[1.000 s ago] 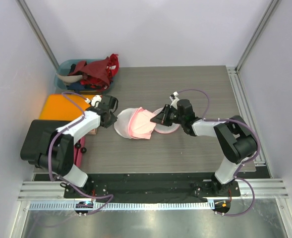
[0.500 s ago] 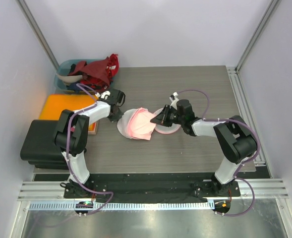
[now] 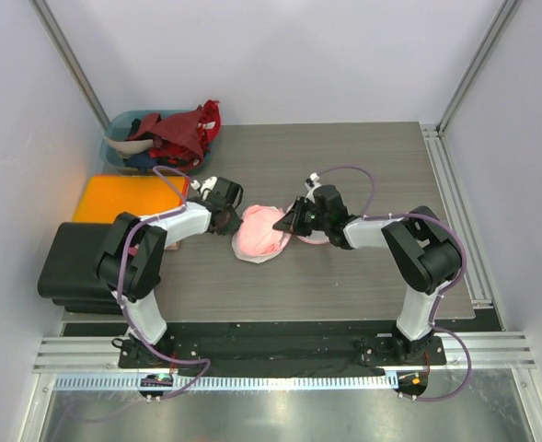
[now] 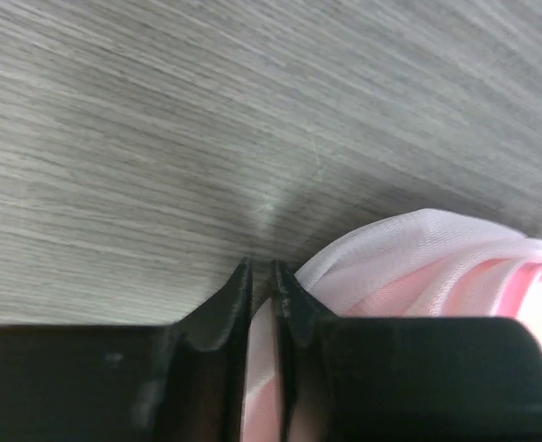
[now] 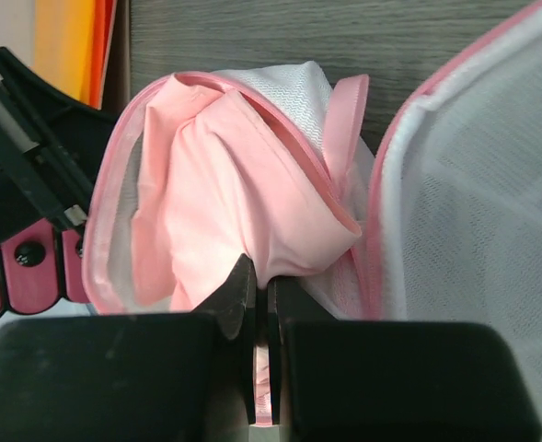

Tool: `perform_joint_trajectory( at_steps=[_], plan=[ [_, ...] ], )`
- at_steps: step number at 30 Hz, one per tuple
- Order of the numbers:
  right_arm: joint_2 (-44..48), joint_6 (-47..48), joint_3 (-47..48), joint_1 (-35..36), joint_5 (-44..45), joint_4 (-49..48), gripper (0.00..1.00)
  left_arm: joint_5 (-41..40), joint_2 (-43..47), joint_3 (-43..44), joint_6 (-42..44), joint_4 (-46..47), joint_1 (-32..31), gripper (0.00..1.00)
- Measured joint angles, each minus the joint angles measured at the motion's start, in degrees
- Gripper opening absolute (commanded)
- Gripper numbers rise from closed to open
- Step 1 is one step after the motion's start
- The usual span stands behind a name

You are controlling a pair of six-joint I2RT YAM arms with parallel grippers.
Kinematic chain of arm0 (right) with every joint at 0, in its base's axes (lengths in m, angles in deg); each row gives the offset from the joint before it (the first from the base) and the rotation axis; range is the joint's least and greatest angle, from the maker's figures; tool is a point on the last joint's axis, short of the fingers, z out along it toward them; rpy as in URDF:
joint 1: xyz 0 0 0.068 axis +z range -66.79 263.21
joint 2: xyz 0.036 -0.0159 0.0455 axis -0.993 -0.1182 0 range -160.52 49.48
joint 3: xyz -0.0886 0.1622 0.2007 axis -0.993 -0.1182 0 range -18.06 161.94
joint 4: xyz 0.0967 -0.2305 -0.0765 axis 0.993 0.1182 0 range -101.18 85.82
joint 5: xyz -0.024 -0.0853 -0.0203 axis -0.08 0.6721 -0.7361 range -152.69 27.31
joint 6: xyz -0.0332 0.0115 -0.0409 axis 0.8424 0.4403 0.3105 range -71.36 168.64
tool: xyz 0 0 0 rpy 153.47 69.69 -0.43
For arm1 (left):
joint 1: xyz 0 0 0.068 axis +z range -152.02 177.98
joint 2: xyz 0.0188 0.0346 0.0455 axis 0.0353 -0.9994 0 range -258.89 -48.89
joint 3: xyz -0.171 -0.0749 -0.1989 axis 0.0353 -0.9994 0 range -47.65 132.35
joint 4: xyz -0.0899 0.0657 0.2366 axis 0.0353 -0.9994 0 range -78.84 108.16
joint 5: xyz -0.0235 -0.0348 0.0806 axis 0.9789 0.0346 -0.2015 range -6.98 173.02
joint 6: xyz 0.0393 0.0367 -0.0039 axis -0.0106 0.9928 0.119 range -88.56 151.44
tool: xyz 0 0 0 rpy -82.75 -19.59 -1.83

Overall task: Place the bra in the laundry bag and zip it closed
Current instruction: Adjust the bra in the laundry bag.

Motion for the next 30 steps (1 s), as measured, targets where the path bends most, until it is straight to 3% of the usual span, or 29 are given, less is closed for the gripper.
perform_joint_trajectory(
  at_steps=[2, 5, 8, 16, 19, 20, 24, 27, 30],
  plan=[
    [0.07, 1.09, 0.04, 0.11, 0.92, 1.07, 0.01, -0.22, 0.39, 0.00, 0.42, -0.92, 0.04, 0.34],
    [0.09, 3.52, 0.96, 0.48, 2.40, 4.33, 0.01, -1.38, 1.90, -0.15, 1.07, -3.89, 0.11, 0.46],
    [0.48, 5.79, 1.55, 0.98, 3.50, 6.93, 0.01, -2.62, 4.81, -0.17, 1.79, -7.72, 0.07, 0.50],
    [2.75, 10.86, 3.37, 1.84, 6.38, 13.49, 0.01, -2.08, 17.51, 0.76, 4.68, -11.89, 0.04, 0.51],
    [2.95, 12.41, 4.55, 2.14, 6.84, 15.30, 0.05, 1.29, 18.43, 1.57, 6.73, -11.23, 0.04, 0.44],
    [2.93, 13.16, 5.29, 2.38, 7.17, 16.52, 0.08, 3.30, 18.25, 1.92, 7.72, -11.15, -0.07, 0.38],
    [2.93, 15.28, 8.11, 3.52, 8.11, 20.44, 0.47, 6.03, 16.55, 4.07, 9.99, -11.32, -3.08, 0.36],
    [2.97, 17.22, 10.84, 4.00, 9.57, 24.37, 0.68, 5.66, 17.27, 4.07, 10.45, -11.26, -7.80, 0.31],
    [4.81, 18.34, 11.61, 4.31, 12.22, 28.74, 0.78, 5.88, 18.16, 4.07, 10.43, -11.02, -10.88, 0.25]
  ],
)
